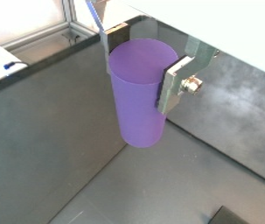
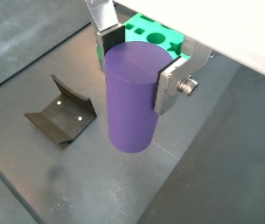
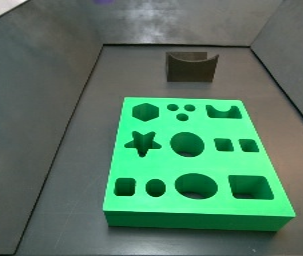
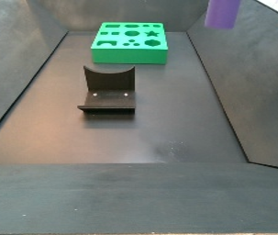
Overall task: Pick up the round object. Move up. Move to above the board. Insert the round object.
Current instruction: Move to above the board.
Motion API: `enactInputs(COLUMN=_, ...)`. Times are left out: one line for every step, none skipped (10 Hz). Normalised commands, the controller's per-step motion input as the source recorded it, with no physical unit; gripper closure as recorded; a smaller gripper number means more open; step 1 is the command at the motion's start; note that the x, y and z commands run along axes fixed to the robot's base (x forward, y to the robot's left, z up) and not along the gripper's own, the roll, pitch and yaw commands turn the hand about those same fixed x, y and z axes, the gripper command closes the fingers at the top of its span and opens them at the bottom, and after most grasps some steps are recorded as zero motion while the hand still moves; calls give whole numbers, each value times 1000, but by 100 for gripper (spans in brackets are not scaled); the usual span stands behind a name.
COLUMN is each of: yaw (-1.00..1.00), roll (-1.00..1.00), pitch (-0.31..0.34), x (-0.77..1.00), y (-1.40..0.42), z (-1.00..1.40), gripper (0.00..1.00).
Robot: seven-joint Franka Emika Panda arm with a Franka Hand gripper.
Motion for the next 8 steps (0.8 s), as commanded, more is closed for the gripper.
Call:
enactInputs(yaw=-31, roll=-57, pitch=66, x=2, y=31, z=269, gripper=100)
enactInputs(yaw=280, roll=-287, pitch=271, x=456, y=-1000, z=162, gripper=100)
enactInputs(yaw=266, roll=-223, pitch=283, x=464, y=-1000, z=158, gripper=100)
enactInputs(yaw=208, roll=-112, pitch=289, x=482, y=-1000, z=162, gripper=100)
enactInputs(yaw=125, roll=-91, pitch=239, x=495, y=-1000, z=160, gripper=100)
enactInputs(yaw=74, roll=-56, pitch=184, x=496, y=-1000, z=162, gripper=100)
enactInputs(yaw=44, roll=-23, pitch=136, x=495, y=-1000, z=166, gripper=100)
enactInputs(yaw=26, roll=-5, pitch=104, x=502, y=-1000, z=168, gripper=100)
